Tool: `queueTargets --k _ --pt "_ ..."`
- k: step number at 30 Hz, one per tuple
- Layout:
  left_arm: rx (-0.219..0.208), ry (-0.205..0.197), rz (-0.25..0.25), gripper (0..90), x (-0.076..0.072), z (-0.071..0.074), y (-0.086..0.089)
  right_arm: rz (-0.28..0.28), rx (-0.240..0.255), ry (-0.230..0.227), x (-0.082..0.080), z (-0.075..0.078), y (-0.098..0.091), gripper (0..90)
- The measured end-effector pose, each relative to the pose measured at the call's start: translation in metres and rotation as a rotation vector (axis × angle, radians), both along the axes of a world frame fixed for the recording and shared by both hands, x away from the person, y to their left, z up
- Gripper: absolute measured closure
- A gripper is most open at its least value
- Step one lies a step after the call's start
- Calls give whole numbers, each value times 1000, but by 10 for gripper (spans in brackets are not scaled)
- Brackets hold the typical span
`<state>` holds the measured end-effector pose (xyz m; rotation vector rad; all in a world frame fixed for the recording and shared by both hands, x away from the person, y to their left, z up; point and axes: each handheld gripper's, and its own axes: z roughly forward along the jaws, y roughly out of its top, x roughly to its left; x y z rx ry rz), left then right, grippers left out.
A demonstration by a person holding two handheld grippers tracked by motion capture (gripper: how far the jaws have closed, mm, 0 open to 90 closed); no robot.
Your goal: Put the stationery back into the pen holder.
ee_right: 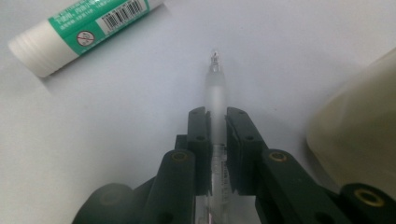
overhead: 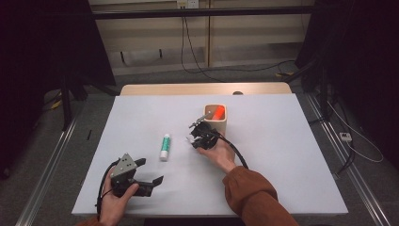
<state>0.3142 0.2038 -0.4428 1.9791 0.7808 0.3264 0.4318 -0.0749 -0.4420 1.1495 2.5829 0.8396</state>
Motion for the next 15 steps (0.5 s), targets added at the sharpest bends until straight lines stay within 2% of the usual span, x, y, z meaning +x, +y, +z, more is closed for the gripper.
queueTargets --k 5,11,15 --pt "-2 -1 2 65 1 0 0 1 29 -8 -6 6 -6 811" --pt "-3 0 9 60 1 0 1 6 82 -62 -11 14 -14 811" --pt "-6 6 13 61 1 0 1 31 110 -87 -16 19 -17 810"
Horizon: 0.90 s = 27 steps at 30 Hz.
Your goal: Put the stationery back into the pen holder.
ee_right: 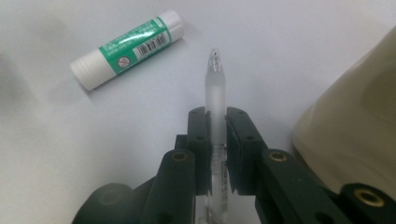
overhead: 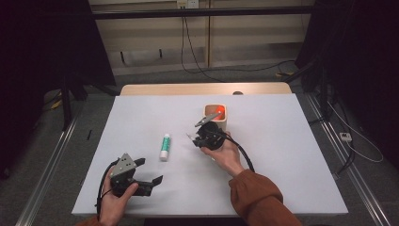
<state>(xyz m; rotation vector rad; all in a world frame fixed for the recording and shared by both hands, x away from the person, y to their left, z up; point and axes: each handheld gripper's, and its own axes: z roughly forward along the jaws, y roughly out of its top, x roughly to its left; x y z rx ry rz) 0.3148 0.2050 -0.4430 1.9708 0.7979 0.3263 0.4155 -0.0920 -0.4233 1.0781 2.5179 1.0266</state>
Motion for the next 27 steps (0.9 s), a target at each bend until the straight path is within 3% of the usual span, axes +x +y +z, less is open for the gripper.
queueTargets --k 9,27 --pt "-5 1 3 61 1 -1 0 27 61 -68 -9 10 -7 811" --pt "1 3 0 61 2 -1 -1 19 215 -197 -16 34 -25 811"
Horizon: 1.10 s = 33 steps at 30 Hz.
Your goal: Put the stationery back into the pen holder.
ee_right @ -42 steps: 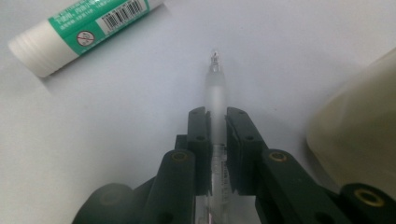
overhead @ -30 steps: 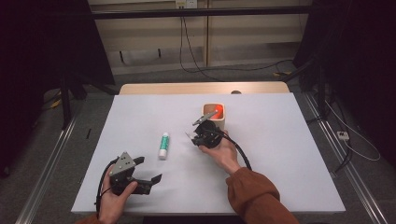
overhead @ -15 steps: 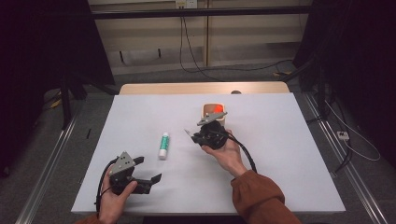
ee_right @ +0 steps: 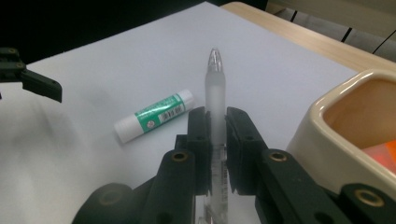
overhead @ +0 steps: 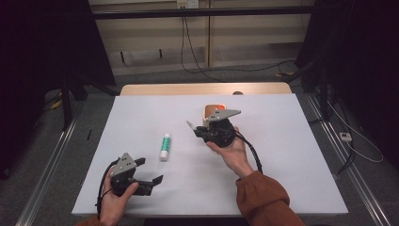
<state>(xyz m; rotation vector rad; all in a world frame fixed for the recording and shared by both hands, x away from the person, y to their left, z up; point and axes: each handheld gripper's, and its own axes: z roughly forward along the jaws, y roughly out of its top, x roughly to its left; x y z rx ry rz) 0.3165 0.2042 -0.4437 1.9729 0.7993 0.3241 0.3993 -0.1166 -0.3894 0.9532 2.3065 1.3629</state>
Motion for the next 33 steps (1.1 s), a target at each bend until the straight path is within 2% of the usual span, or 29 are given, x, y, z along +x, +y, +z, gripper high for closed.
queueTargets --k 18,23,25,33 --pt "-8 -2 -2 61 0 0 0 2 102 -105 0 16 -7 810" --pt "-6 -2 -2 61 0 0 0 -11 133 -138 0 23 -11 810" --pt "-1 -1 -5 60 0 0 0 -17 132 -163 -1 26 -12 810" --pt "-7 0 -4 61 0 0 0 -39 180 -206 0 38 -21 810"
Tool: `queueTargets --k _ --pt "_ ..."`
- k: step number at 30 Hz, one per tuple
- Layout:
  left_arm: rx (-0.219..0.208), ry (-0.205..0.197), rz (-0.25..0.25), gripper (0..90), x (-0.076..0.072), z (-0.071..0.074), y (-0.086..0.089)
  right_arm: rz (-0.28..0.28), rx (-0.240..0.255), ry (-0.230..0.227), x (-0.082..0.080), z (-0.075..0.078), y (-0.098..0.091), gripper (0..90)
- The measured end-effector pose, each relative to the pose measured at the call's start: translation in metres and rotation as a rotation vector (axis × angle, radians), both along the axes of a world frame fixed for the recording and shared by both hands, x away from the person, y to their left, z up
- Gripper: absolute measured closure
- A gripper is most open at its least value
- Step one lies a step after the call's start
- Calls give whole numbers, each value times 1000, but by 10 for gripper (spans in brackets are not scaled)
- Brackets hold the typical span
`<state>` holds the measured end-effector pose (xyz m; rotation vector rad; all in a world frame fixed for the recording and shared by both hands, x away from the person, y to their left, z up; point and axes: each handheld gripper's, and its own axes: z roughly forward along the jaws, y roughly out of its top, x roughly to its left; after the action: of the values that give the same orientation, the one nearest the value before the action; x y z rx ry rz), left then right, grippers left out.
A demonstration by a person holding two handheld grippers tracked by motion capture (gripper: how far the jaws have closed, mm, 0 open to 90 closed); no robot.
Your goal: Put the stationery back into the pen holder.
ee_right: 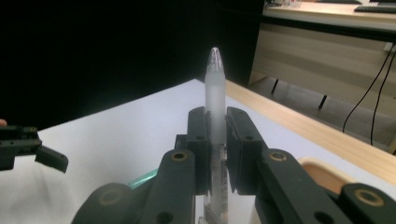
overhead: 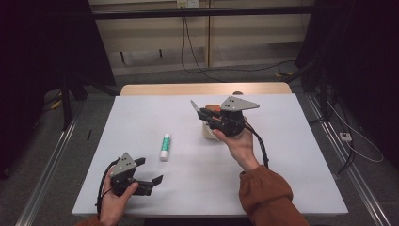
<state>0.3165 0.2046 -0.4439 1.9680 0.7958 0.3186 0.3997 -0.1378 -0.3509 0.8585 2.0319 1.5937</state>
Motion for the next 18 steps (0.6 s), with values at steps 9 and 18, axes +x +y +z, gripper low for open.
queueTargets --k 9,18 --pt "2 1 1 61 0 0 0 -34 47 -43 6 19 -15 809" --pt "4 2 1 61 0 0 0 -97 69 -73 15 31 -30 810"
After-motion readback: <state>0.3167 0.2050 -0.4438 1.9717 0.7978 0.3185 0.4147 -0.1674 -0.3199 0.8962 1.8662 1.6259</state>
